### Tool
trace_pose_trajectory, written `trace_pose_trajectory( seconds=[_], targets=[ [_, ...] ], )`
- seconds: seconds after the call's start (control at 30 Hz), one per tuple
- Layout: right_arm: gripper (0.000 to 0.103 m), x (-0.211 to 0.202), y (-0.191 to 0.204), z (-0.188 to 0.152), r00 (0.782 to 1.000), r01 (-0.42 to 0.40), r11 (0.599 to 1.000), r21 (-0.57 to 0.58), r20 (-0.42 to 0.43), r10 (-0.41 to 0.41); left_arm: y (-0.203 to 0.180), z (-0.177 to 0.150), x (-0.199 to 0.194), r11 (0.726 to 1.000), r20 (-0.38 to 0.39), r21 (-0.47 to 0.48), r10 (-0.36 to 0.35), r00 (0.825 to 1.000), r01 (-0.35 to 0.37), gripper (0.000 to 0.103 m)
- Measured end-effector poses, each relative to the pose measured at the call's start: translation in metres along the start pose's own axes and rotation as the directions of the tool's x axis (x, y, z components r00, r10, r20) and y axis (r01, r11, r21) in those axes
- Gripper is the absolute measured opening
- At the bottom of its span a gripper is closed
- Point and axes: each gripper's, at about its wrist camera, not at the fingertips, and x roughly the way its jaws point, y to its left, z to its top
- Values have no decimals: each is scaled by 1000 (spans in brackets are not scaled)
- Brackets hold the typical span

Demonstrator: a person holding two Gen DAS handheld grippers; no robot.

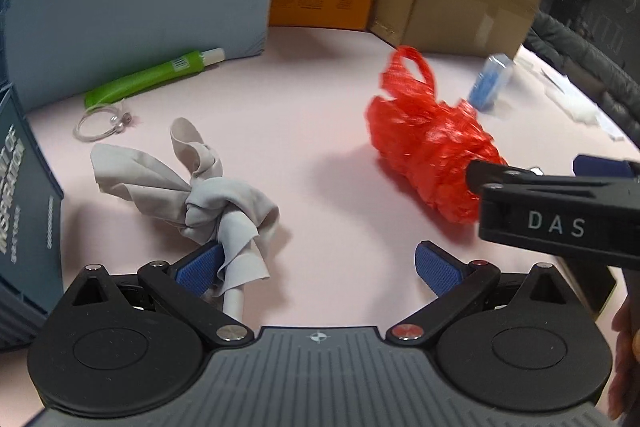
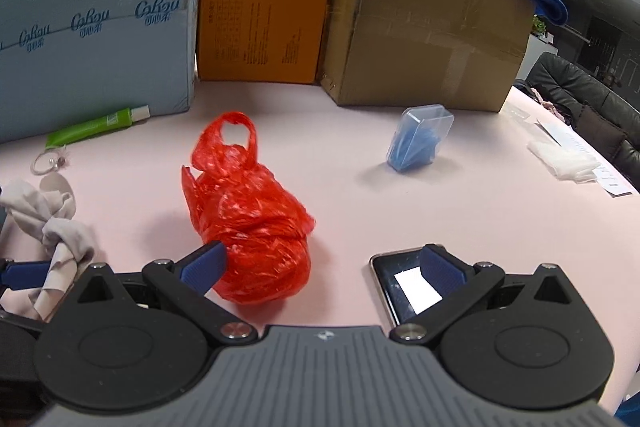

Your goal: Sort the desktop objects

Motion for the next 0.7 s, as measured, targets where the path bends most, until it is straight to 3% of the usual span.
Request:
trace_pose_trajectory(
  seconds=[0.27,0.43,0.63,0.7],
  targets=[
    [103,-11,12,-3,996,-87,994,67,20,86,11,-14,-28,1000,3,-25,8,1000,-8,102],
    [103,-21,17,-6,979,-204,964,168,37,200,16,-26,-46,1000,-10,-24,-2,1000,2,102],
    [103,-27,33,-11,970,-244,952,185,28,243,33,-34,-58,997,-40,-40,59,997,-61,102],
    [103,-29,37,-13,967,-253,948,192,22,253,43,-37,-61,996,-49,-74,49,998,-53,102]
  ],
)
